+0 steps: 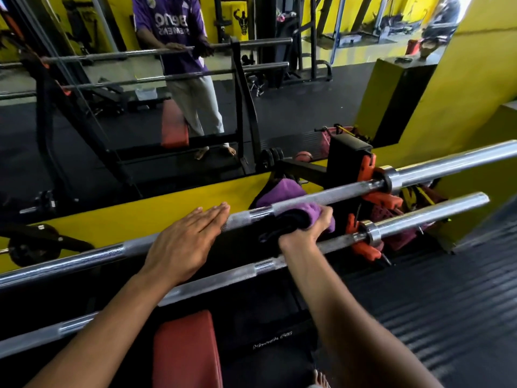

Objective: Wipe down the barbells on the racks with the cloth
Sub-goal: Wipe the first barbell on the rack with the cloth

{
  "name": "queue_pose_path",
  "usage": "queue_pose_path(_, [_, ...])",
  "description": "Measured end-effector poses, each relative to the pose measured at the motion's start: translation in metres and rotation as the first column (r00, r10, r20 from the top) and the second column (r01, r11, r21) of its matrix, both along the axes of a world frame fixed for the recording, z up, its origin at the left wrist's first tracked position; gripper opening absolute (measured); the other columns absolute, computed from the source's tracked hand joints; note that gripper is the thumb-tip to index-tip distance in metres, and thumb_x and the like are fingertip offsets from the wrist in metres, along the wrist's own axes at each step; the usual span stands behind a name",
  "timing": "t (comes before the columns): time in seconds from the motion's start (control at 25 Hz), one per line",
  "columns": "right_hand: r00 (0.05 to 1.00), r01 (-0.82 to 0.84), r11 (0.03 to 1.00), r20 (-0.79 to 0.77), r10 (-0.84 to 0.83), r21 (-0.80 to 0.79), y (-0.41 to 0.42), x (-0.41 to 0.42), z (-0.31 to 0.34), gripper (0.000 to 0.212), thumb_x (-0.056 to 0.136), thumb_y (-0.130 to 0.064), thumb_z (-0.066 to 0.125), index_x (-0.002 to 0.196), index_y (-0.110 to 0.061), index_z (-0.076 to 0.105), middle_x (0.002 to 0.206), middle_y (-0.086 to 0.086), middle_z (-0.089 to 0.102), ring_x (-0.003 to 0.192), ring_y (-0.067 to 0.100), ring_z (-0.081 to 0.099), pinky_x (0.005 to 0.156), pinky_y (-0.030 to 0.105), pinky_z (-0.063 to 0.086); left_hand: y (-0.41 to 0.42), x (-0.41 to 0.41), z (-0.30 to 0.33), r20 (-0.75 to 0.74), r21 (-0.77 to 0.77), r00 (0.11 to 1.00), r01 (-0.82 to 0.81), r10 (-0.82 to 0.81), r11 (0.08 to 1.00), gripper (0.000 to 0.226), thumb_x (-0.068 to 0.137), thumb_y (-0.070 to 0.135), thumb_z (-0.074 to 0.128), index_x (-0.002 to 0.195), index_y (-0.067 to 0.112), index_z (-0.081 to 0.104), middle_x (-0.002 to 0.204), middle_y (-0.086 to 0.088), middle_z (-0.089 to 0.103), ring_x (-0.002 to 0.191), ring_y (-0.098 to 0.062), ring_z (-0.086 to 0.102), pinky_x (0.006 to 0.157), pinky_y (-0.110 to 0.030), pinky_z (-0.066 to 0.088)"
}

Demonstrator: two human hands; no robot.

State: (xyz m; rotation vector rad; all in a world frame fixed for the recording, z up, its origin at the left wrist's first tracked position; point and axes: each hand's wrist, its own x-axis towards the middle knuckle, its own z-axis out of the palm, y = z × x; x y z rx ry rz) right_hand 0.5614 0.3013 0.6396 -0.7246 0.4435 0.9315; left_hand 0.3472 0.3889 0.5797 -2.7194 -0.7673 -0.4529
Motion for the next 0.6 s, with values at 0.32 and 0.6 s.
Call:
queue_pose_path(0.32, [0.985,0.093,0.991,0.154,-0.079,-0.092,0.006,0.078,-0.041,0.026,0.087,-0.058,0.06,0.097,-0.034,0.063,0.103,-0.01,0.066,0.103,0.024,0.061,0.089,0.031,0.048,-0.001,0.002,0.001,0.023,-0.006,1.0,0.0,0.0,1.0,0.06,0.098,0.015,0.047,0.156,0.007,0.034,0.153,-0.011,0.047,0.136,-0.023,0.053,0.117,-0.036,0.033])
queue_pose_path(0.6, [0.784,-0.422,0.875,0.388,0.484,-0.238,-0.028,0.023,-0.067,0.049,0.095,-0.053,0.052,0.114,-0.01,0.065,0.1,0.016,0.073,0.093,0.029,0.071,0.077,0.036,0.057,-0.003,0.002,0.005,-0.002,-0.054,0.999,-0.041,0.041,0.998,0.053,0.106,0.024,0.031,0.157,0.01,0.033,0.156,-0.009,0.044,0.139,-0.022,0.05,0.118,-0.037,0.034])
